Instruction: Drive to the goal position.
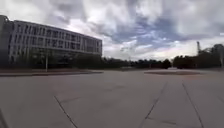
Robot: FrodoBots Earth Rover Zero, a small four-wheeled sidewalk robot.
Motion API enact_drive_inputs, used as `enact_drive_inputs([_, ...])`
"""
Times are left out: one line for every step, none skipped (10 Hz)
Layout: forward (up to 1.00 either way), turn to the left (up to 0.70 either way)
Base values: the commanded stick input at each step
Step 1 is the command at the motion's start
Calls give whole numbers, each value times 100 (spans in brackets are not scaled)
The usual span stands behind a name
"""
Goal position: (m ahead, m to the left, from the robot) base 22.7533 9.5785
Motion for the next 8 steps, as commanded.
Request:
enact_drive_inputs([100, 0])
enact_drive_inputs([100, 0])
enact_drive_inputs([100, 0])
enact_drive_inputs([100, 4])
enact_drive_inputs([100, -22])
enact_drive_inputs([100, -40])
enact_drive_inputs([100, -19])
enact_drive_inputs([100, 3])
